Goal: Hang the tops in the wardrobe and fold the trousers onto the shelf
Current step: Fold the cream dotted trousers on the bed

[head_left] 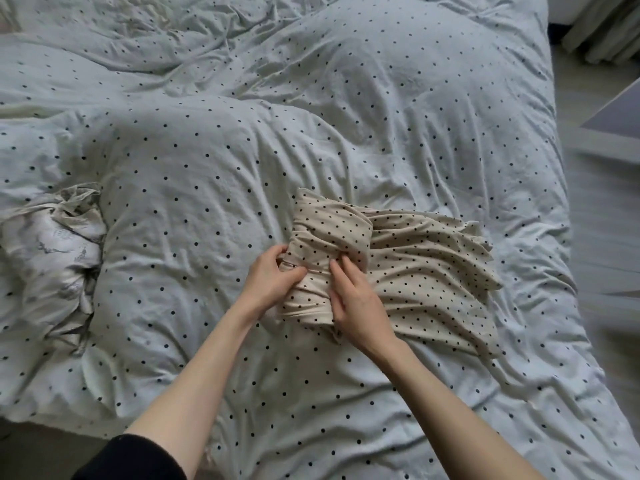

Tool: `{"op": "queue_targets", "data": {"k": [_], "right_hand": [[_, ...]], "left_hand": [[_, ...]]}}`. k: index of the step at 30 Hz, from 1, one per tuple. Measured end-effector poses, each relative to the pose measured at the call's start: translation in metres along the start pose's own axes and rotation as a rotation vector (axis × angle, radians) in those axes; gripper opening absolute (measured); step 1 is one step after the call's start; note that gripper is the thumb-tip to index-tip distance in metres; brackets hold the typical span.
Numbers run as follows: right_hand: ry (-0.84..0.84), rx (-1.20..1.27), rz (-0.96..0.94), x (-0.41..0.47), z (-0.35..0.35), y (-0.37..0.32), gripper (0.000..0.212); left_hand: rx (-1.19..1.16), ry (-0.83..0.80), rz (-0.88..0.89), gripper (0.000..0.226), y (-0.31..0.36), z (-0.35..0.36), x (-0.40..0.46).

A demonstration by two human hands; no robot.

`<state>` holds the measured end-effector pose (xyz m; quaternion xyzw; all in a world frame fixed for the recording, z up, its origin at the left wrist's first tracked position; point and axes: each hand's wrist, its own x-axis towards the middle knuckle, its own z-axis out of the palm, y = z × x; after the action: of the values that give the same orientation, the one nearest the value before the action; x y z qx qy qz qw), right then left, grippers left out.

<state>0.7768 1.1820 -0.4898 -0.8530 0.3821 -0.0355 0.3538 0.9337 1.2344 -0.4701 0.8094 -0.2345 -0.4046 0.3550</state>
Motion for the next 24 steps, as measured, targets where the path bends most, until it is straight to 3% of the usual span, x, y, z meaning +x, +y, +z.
{"op": "queue_targets", "data": {"k": [7,10,14,15,17,20,21,24], "right_hand": [[-0.184,0.205,-0.079,0.033,0.007,-0.049,0.053],[-0.081,0.347,0.043,0.033,-0.007,-0.043,0.041],[0.241,0.545,0.307,0.005,-0.03,-0.004,0.032],[0.283,0.528,0.349,-0.001,-0.033,0.005,0.032],[0.338,0.426,0.353,-0.011,-0.035,0.02,0.032],[0.368,0.237,0.164,-0.02,-0.026,0.017,0.032],[0.353,0.167,0.08,-0.021,-0.021,0.014,0.033],[0.207,0.016,-0.076,-0.021,-0.003,0.01,0.039]], "left_hand": [[0.497,0.256,0.086,0.043,0.035,-0.05,-0.006],[0.642,0.206,0.116,0.044,0.037,-0.025,-0.015],[0.532,-0.26,0.257,0.038,0.018,0.027,-0.03],[0.464,-0.313,0.278,0.034,0.013,0.031,-0.032],[0.296,-0.178,0.274,0.03,0.003,0.031,-0.032],[0.209,0.123,0.125,0.031,-0.015,0.017,-0.017],[0.205,0.118,0.054,0.037,-0.02,0.013,-0.011],[0.079,-0.103,-0.111,0.057,-0.028,0.015,0.006]]}}
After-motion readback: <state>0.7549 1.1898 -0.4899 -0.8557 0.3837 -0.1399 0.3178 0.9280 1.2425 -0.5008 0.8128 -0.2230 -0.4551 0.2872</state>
